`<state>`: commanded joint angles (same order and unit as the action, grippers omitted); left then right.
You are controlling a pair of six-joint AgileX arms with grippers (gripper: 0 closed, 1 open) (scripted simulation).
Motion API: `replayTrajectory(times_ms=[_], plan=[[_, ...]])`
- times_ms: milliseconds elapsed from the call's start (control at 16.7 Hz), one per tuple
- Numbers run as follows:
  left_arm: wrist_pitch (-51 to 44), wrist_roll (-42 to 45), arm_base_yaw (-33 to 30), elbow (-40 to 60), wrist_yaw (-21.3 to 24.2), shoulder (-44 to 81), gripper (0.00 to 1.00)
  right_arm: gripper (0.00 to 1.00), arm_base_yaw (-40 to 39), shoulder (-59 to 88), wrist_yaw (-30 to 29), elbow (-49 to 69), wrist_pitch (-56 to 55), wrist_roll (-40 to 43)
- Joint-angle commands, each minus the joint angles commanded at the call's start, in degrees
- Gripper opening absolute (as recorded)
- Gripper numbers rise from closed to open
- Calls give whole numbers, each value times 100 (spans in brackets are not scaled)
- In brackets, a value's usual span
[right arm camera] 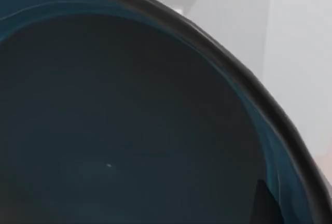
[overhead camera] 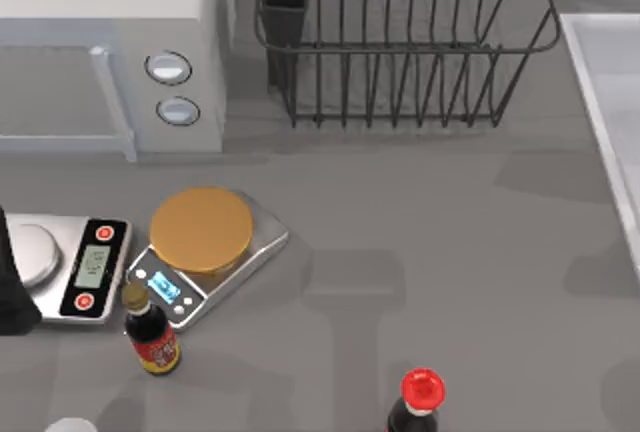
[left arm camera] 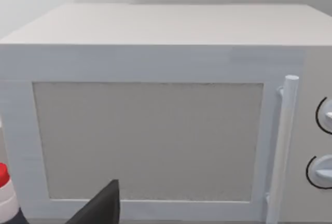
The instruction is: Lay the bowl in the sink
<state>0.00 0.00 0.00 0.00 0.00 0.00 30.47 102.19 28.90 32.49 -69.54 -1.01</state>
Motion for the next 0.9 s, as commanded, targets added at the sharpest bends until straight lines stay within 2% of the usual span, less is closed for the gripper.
replayTrajectory(times_ms=[240, 420, 840, 900], plan=[[0, 0, 0, 0, 0, 0, 100, 0, 4, 1413, -24, -231, -1803, 21], [0, 0, 0, 0, 0, 0, 100, 0, -13, 2172, -55, -383, -2665, 21], [0, 0, 0, 0, 0, 0, 100, 0, -22, 2481, -69, -445, -2982, 17], [0, 0, 0, 0, 0, 0, 100, 8, -22, 2481, -69, -445, -2982, 17]])
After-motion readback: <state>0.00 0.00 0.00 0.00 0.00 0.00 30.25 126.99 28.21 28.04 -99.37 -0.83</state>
